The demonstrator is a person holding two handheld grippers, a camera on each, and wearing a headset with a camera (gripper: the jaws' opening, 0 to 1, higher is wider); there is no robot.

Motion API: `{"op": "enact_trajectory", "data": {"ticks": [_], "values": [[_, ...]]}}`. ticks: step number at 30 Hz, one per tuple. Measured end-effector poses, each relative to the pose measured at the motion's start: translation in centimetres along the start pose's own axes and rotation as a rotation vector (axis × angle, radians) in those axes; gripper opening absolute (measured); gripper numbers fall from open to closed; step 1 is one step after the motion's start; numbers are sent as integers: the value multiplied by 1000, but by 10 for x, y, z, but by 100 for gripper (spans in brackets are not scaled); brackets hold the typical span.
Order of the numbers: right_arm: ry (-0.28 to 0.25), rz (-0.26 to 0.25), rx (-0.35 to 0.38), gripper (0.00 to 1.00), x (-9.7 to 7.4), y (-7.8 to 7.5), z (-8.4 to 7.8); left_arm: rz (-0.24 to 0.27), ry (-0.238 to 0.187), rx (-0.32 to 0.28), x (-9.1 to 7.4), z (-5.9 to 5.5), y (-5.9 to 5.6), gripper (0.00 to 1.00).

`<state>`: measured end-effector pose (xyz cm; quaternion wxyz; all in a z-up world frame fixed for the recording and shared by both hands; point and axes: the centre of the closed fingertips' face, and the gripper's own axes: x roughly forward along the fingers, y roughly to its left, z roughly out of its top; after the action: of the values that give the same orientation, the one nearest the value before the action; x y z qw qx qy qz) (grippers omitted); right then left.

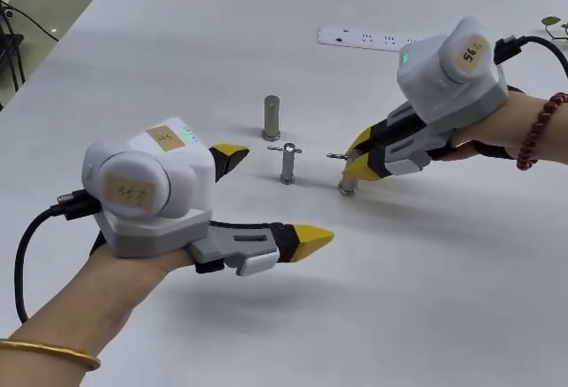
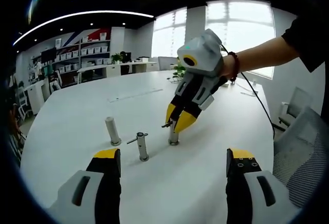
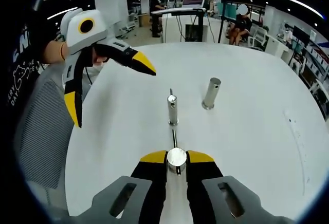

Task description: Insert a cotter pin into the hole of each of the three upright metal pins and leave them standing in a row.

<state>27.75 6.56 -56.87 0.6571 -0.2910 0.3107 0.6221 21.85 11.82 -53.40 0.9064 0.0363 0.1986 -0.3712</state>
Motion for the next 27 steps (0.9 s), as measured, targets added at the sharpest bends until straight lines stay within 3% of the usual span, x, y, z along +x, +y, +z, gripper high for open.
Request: {"op": "enact_trajectory", "data": {"ticks": [13, 27], "values": [[-3, 13, 2, 9, 0, -9, -4, -8, -2, -4, 1, 0, -2, 83], [12, 11, 1, 13, 3, -8, -7, -8, 20, -25, 1, -6, 0, 83]]}}
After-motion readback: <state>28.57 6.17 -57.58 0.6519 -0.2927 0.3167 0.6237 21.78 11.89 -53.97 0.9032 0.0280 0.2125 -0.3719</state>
